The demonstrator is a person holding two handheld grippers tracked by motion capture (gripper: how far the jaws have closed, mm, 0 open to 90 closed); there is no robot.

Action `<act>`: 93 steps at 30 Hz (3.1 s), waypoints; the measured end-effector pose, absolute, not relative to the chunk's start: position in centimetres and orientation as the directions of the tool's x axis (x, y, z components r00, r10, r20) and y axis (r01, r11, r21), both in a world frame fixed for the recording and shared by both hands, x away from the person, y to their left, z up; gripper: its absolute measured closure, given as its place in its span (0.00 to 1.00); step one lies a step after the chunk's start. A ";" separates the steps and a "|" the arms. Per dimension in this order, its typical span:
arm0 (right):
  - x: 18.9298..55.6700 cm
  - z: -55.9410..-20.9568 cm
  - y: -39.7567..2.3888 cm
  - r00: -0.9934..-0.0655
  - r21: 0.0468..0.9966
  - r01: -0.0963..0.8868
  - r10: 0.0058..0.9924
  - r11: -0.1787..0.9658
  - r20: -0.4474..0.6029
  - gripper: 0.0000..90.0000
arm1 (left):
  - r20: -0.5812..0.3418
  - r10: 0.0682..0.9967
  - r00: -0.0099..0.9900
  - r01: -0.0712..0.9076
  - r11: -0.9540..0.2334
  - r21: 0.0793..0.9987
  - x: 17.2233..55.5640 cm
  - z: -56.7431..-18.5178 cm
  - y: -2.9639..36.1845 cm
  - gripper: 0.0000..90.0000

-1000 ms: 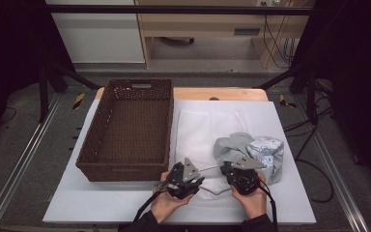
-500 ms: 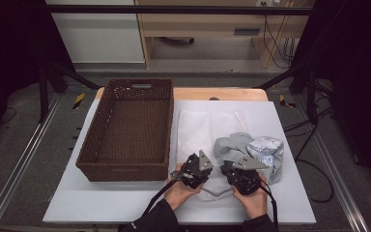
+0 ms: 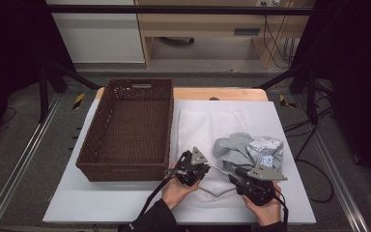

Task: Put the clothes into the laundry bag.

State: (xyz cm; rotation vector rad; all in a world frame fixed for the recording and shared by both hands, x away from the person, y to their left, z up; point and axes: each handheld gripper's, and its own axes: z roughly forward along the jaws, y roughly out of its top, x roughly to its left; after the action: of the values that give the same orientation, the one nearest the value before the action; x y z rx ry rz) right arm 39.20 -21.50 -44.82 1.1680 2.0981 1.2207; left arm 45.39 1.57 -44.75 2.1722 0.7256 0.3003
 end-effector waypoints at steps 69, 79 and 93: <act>39.9 -41.9 -20.8 -0.549 0.880 0.408 0.835 0.244 0.024 0.39 | -0.084 0.644 0.760 0.429 -0.401 0.810 45.3 -44.4 1.8 0.98; 44.2 -45.1 -19.7 -0.496 0.802 0.522 0.868 0.291 0.007 0.78 | -0.065 0.642 0.764 0.422 -0.421 0.803 45.1 -44.5 1.7 0.98; 38.9 -43.1 -19.9 -0.682 0.872 0.419 0.722 0.253 0.118 0.97 | -0.093 0.648 0.756 0.432 -0.386 0.815 45.3 -42.7 1.3 0.99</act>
State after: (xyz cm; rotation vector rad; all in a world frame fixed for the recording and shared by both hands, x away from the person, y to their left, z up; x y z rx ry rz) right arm 38.87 -19.94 -43.14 1.0528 2.2237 1.3990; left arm 45.27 1.30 -42.68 2.0393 0.8120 0.3000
